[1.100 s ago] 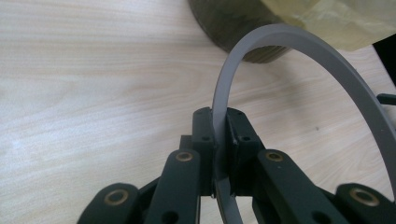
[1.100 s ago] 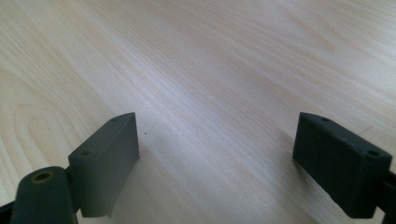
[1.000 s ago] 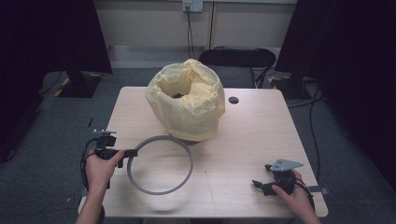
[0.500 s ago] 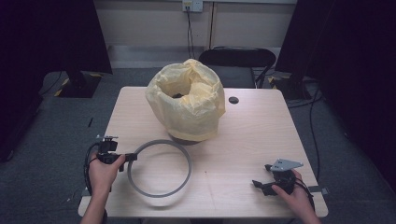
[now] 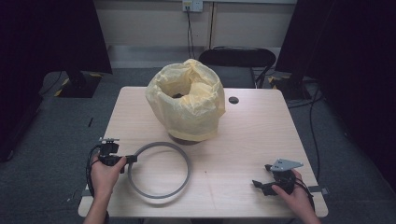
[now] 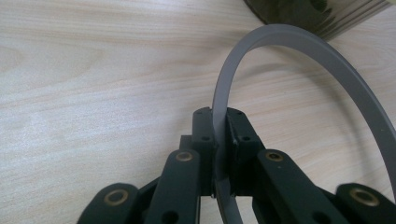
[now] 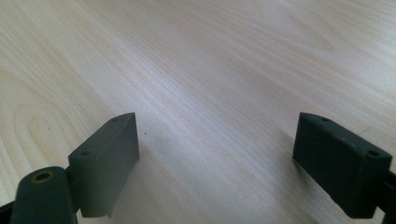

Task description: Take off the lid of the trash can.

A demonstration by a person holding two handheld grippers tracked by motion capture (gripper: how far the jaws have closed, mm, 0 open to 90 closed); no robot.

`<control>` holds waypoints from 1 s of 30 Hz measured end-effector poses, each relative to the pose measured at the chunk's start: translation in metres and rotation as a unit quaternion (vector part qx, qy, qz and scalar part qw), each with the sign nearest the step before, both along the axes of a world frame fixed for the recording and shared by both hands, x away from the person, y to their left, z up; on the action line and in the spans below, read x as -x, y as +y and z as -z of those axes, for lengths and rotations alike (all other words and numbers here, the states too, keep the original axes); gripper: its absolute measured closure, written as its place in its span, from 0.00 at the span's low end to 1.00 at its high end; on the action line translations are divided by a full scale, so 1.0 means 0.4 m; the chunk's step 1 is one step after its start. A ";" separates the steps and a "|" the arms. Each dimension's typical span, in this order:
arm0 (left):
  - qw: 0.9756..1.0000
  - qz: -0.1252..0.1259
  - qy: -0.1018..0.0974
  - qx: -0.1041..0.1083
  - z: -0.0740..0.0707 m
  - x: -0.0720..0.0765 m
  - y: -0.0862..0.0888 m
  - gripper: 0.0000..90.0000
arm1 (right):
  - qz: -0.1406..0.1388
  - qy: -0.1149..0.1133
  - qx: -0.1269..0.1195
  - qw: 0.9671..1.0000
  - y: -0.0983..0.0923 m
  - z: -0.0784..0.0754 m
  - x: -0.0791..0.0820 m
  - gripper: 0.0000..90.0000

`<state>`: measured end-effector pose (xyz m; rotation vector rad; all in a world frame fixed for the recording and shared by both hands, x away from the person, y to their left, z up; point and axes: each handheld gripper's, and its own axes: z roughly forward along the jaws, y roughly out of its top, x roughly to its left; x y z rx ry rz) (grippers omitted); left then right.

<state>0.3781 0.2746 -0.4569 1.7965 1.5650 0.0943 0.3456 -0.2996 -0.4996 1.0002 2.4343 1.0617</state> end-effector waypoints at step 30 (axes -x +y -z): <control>1.000 -0.008 -0.007 -0.004 0.047 -0.003 0.004 0.93 | 0.000 0.000 0.000 1.000 0.000 0.000 0.000 0.15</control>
